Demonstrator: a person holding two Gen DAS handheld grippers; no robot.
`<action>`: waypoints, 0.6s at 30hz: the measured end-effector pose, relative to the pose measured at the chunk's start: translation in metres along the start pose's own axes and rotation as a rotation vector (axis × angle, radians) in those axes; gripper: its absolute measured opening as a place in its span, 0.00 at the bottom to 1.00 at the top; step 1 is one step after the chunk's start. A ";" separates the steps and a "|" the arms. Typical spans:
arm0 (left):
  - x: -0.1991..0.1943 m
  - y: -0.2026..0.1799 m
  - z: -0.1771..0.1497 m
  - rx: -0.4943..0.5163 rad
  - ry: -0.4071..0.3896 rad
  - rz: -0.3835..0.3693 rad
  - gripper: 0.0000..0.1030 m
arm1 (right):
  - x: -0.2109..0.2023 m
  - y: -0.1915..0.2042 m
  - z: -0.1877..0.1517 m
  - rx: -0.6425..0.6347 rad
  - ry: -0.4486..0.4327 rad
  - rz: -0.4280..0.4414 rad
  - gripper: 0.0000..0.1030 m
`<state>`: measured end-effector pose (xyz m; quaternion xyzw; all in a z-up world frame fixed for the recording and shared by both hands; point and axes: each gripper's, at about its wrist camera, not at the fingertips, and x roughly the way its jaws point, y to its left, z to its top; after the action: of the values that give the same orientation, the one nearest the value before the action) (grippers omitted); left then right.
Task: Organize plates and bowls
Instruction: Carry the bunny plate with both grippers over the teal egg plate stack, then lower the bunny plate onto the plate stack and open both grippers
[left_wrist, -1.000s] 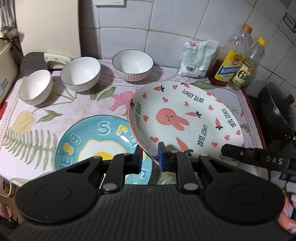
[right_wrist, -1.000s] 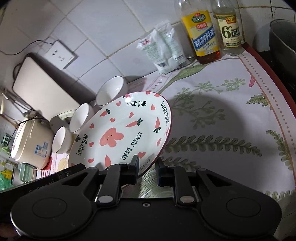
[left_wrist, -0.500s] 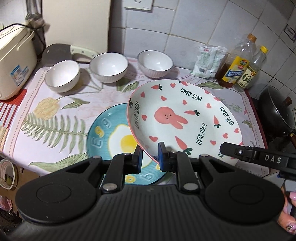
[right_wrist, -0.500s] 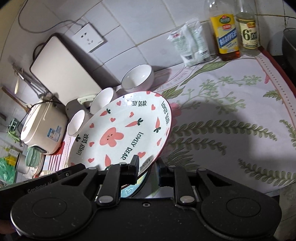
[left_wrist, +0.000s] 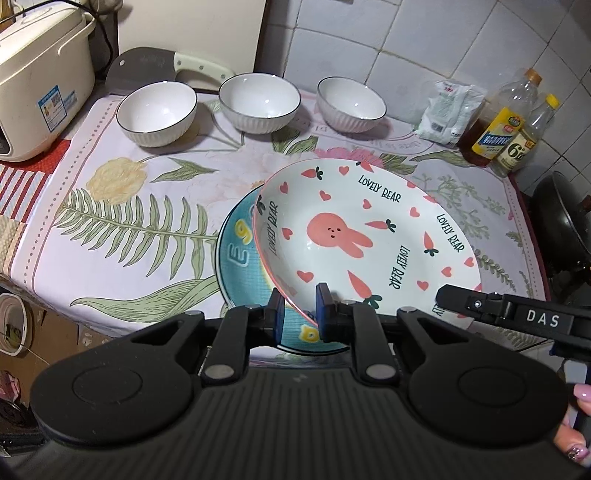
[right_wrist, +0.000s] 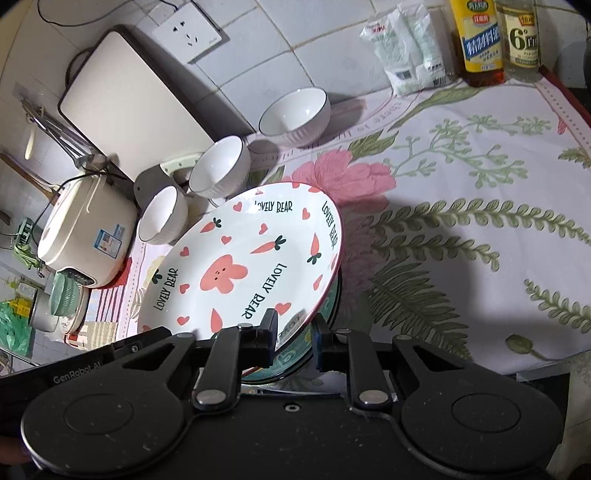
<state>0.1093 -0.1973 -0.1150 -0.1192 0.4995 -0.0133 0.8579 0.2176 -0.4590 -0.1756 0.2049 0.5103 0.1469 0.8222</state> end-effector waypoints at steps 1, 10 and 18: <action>0.002 0.002 -0.001 0.002 -0.001 0.002 0.15 | 0.003 0.001 -0.001 0.004 0.005 -0.003 0.22; 0.020 0.024 -0.003 -0.007 0.040 0.008 0.15 | 0.029 0.006 -0.007 0.012 0.047 -0.017 0.22; 0.041 0.038 0.002 -0.055 0.087 -0.005 0.15 | 0.049 0.007 -0.004 0.033 0.067 -0.036 0.22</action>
<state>0.1273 -0.1663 -0.1571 -0.1433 0.5362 -0.0072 0.8318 0.2347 -0.4300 -0.2118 0.2043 0.5435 0.1305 0.8037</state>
